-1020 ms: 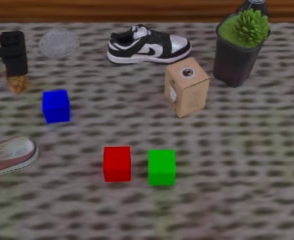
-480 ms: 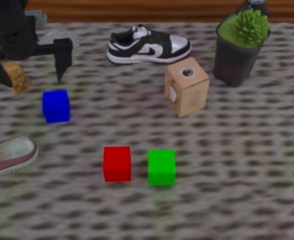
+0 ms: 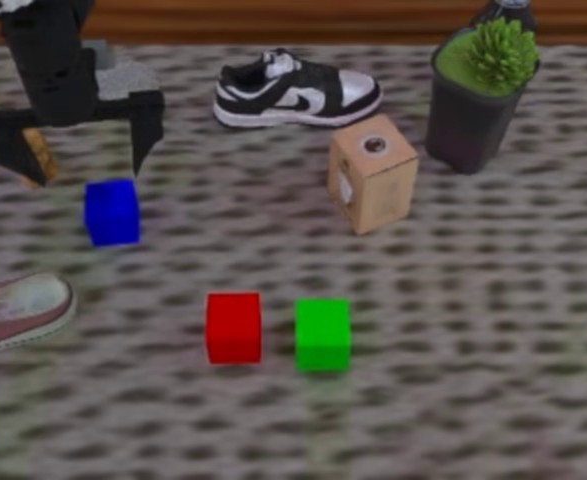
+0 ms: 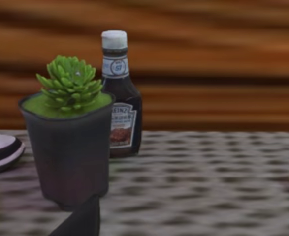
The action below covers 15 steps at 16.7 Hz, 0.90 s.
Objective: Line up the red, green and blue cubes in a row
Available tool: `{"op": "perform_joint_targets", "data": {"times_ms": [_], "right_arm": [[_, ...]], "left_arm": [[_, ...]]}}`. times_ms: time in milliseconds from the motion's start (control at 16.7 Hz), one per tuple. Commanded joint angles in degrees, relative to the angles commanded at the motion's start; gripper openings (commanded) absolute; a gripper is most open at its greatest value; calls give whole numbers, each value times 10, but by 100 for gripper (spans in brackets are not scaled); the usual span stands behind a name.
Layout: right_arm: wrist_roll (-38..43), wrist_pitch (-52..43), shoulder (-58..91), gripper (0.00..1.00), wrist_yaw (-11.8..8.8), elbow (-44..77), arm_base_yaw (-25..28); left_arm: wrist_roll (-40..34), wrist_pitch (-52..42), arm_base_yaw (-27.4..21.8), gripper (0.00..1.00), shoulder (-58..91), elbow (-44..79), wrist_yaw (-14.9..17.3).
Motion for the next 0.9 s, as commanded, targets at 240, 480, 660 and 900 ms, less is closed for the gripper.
{"op": "perform_joint_targets", "data": {"times_ms": [240, 480, 660, 900], "right_arm": [[0, 0, 0, 100, 0, 0, 0], [0, 0, 0, 100, 0, 0, 0], [0, 0, 0, 100, 0, 0, 0], [0, 0, 0, 100, 0, 0, 0]], "left_arm": [[1, 3, 3, 100, 0, -2, 0], [2, 65, 1, 100, 15, -49, 0], [1, 132, 1, 100, 32, -96, 0], [1, 155, 1, 100, 40, -115, 0]]}}
